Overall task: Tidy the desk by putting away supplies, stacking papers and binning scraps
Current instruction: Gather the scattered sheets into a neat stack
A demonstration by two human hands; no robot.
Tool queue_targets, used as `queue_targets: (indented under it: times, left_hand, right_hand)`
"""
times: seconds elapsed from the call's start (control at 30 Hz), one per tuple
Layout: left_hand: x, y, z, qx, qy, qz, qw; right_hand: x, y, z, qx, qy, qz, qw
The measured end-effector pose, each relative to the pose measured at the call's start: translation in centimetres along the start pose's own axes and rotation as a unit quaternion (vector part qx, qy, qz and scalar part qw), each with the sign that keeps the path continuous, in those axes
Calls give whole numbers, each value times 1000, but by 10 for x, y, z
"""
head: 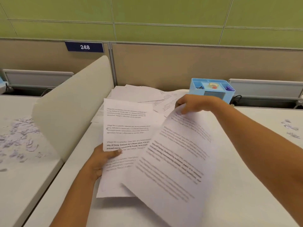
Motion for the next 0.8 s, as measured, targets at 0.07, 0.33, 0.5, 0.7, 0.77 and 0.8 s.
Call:
queue_targets:
  times: [0.07, 0.33, 0.5, 0.7, 0.77, 0.8]
  left_hand:
    - [-1, -7, 4, -20, 5, -12, 1000]
    - [-11, -33, 13, -73, 30, -9, 997]
    - [-18, -43, 15, -84, 46, -5, 995]
    - [-29, -53, 19, -89, 76, 4, 993]
    - [-30, -56, 21, -93, 78, 1, 993]
    - [-31, -57, 22, -95, 79, 2, 992]
  right_hand:
    - [-13, -6, -4, 20, 37, 54, 998]
    - [-50, -25, -19, 143, 69, -78, 984]
    - [-55, -38, -10, 197, 60, -179, 962]
    - [-33, -52, -3, 250, 15, -145, 957]
    - [-29, -51, -1, 284, 10, -81, 955]
    - [-29, -48, 1, 307, 16, -49, 950]
Point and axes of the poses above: each hand's wrist, its own z-axis away from the middle knuckle, its own y-axis out of the back of the hand, x = y × z, the point moved 7 cm from there along -z, towards the middle knuckle, and after that the axes turned 14 degrees about x, right-handed, at the moved point
